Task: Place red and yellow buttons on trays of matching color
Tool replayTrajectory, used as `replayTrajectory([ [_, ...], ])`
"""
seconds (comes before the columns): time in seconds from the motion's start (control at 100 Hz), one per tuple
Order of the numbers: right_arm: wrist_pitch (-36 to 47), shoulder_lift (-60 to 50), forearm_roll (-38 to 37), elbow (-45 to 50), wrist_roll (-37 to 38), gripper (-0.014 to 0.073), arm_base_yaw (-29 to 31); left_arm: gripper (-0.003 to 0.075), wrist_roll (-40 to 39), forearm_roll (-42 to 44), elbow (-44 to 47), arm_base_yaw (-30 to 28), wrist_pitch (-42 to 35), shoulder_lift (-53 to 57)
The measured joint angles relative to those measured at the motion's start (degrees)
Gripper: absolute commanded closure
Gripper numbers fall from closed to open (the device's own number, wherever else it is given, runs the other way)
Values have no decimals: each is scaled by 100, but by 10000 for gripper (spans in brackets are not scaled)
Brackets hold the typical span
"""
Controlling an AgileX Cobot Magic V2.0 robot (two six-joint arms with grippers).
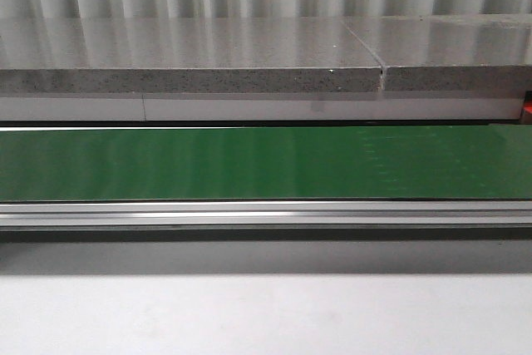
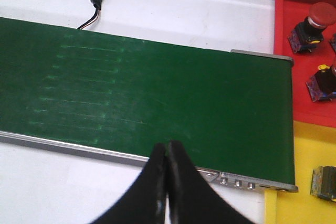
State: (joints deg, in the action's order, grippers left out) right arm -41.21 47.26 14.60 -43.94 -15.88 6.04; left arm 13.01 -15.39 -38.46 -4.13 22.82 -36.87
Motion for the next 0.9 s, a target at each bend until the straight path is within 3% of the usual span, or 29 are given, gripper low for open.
replayTrajectory([
  [0.26,0,0,0,0,0,662,0,737,0,21,0,0,0,0],
  [0.34,0,0,0,0,0,662,0,705,0,23,0,0,0,0],
  [0.43,0,0,0,0,0,662,0,571,0,33,0,0,0,0],
  [0.58,0,0,0,0,0,662,0,185,0,33,0,0,66,0],
  [0.65,0,0,0,0,0,662,0,66,0,33,0,0,109,0],
  [0.72,0,0,0,0,0,662,0,32,0,33,0,0,149,0],
  [0.9,0,0,0,0,0,662,0,73,0,33,0,0,275,0],
])
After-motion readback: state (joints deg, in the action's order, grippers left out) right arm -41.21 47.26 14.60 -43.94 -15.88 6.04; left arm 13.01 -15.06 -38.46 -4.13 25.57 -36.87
